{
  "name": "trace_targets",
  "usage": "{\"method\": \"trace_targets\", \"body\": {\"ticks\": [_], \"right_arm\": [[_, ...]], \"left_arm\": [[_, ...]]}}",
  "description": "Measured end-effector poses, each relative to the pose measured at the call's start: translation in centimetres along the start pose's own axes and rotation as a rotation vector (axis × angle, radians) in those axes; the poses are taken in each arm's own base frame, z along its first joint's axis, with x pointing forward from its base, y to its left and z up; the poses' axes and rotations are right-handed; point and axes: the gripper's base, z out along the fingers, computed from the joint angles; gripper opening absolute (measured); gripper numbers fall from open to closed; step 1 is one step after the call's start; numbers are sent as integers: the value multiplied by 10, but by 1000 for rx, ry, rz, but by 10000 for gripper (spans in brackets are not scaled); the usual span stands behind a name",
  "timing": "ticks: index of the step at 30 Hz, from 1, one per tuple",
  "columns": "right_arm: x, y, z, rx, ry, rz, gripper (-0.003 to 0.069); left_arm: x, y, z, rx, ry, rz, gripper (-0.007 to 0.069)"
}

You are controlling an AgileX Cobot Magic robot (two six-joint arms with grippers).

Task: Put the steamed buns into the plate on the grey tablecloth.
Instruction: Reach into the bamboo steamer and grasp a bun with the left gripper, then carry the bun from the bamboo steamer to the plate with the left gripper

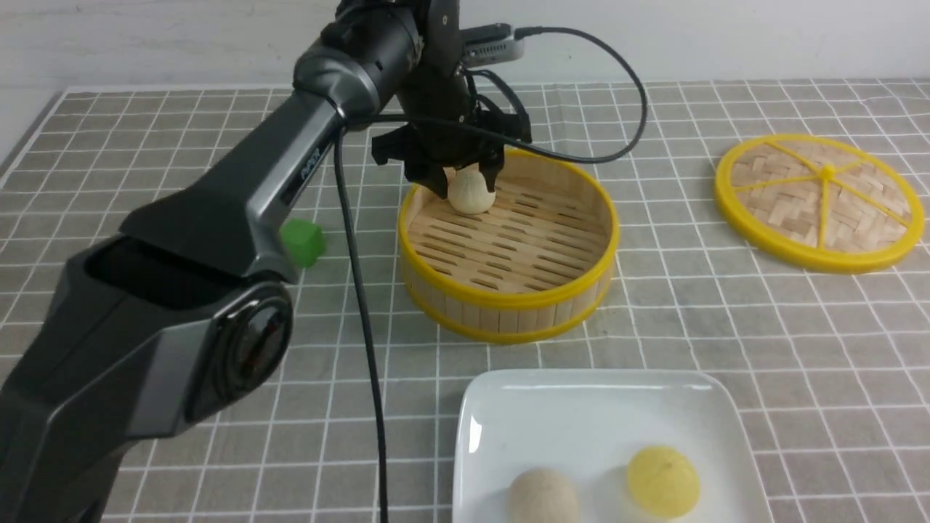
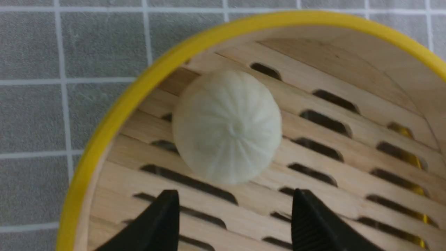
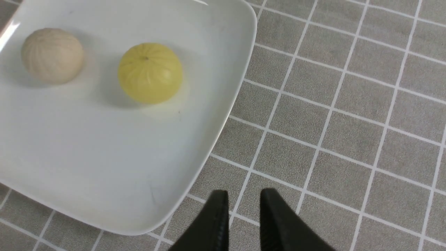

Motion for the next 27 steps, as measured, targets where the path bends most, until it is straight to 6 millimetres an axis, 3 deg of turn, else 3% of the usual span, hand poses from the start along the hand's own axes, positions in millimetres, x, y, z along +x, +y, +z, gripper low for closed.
{"method": "trace_targets", "body": {"ticks": [5, 8, 10, 14, 16, 19, 22, 23, 25, 27], "right_arm": [[0, 0, 0, 0, 0, 0, 158], [0, 0, 0, 0, -1, 0, 158], [0, 0, 0, 0, -3, 0, 158], [0, 0, 0, 0, -4, 0, 158], [0, 0, 0, 0, -5, 0, 158], [0, 0, 0, 0, -5, 0, 160], [-1, 0, 0, 0, -6, 0, 165], [-1, 0, 0, 0, -6, 0, 165], [-1, 0, 0, 0, -6, 0, 168], [-1, 0, 0, 0, -6, 0, 169]], "left_arm": [[2, 3, 27, -3, -1, -28, 444], [3, 3, 32, 8, 3, -36, 398], [3, 2, 31, 19, -3, -39, 328], [3, 1, 28, 19, 1, -38, 95], [3, 1, 23, 14, 12, -24, 35], [0, -1, 5, 19, 8, -10, 26], [-9, -7, -34, 62, -54, 23, 26], [-9, -7, -37, 66, -59, 25, 26], [-15, -16, -88, 152, -125, 55, 26], [-15, -20, -107, 194, -142, 72, 26]]}}
